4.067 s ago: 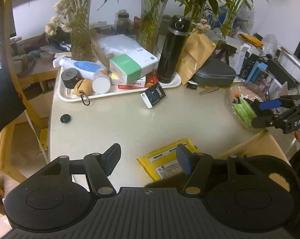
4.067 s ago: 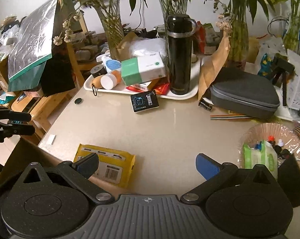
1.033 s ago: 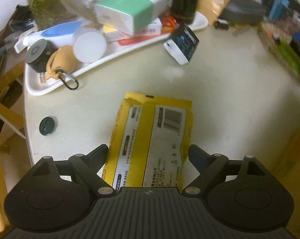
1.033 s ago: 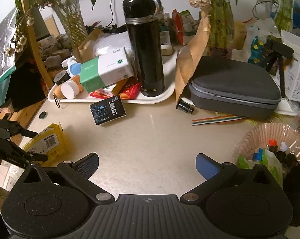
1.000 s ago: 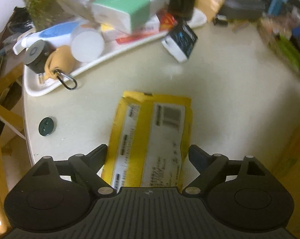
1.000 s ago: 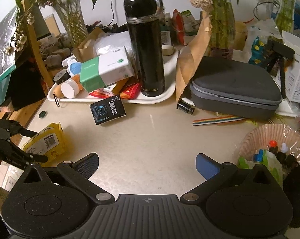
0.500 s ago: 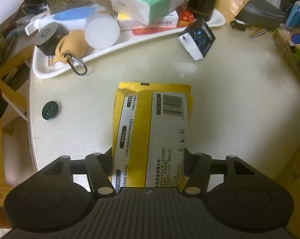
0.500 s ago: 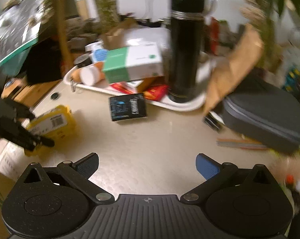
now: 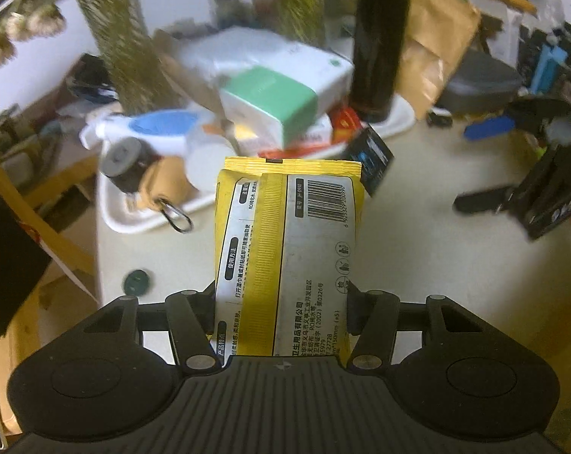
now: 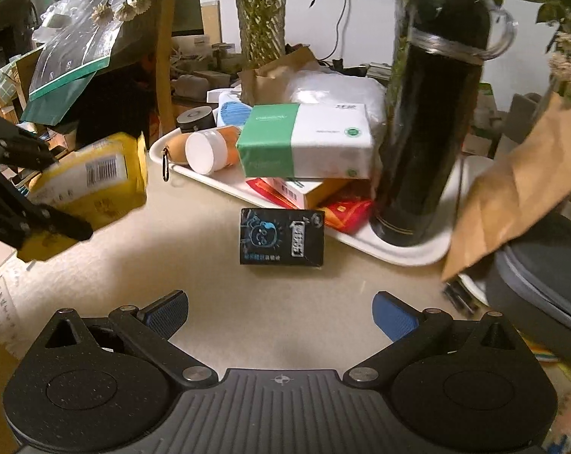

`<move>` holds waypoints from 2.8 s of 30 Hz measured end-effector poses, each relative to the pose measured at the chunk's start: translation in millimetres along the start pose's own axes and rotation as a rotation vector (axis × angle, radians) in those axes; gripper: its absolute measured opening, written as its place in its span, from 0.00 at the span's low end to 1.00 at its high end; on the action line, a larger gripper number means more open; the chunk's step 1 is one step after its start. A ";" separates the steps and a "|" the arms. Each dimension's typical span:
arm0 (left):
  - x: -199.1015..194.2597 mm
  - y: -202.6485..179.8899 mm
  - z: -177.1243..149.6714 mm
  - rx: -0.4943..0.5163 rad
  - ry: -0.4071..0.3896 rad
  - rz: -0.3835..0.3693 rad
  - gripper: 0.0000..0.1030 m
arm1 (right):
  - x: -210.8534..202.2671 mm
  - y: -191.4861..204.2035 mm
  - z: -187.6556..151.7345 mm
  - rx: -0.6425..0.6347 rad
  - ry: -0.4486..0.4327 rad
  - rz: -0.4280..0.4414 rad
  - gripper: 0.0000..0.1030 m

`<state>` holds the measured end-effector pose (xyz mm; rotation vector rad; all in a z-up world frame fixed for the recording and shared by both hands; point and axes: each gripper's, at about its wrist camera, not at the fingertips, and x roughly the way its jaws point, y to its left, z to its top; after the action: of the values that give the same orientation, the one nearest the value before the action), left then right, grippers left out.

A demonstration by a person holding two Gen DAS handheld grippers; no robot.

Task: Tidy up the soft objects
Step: 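Grasp the black printed card packet with the right gripper while the left holds the yellow packet, then carry both packets to the box and open both grippers over it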

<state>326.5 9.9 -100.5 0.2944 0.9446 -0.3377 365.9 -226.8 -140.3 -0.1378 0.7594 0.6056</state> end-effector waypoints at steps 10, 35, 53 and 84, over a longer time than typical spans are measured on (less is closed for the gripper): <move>-11.1 3.5 4.0 -0.014 -0.037 -0.011 0.54 | 50.7 2.8 8.4 -0.015 -0.044 -0.019 1.00; -13.7 7.0 1.1 -0.031 -0.028 -0.012 0.54 | 82.7 0.4 15.1 -0.017 -0.025 -0.024 0.71; -59.1 -6.7 3.7 -0.048 -0.049 0.017 0.54 | -69.4 6.1 48.0 -0.034 -0.014 -0.051 0.71; -197.6 -82.3 -32.2 -0.021 -0.112 0.007 0.54 | -251.5 86.3 -2.8 -0.063 -0.091 -0.057 0.71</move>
<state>162.4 -22.1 37.0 0.2571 0.8364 -0.3349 173.7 -273.6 37.4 -0.1882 0.6466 0.5779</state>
